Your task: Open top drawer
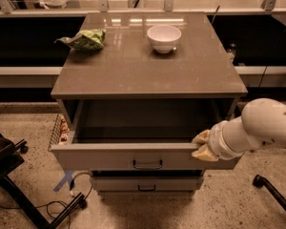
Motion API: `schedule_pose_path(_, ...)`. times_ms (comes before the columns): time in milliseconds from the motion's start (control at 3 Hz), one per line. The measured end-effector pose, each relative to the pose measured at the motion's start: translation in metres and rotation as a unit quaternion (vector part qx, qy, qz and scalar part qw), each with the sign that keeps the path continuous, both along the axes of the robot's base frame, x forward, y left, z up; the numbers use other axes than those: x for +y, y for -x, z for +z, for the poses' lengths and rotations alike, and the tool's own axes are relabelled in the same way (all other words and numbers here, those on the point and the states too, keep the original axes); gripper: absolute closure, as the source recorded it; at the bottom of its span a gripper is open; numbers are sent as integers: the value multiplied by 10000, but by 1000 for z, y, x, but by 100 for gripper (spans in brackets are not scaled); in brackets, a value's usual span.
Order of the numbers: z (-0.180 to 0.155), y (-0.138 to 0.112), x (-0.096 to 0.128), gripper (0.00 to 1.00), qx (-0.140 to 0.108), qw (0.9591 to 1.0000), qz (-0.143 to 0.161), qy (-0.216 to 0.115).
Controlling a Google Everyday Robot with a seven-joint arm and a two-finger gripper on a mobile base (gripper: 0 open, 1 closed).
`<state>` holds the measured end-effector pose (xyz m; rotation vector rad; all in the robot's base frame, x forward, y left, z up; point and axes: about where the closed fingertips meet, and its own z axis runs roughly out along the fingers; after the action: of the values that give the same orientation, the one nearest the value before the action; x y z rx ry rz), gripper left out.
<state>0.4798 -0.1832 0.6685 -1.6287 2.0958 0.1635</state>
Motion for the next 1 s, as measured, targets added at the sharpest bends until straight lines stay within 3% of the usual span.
schedule_pose_path(1000,0,9,-1,98,113,9999,54,-3)
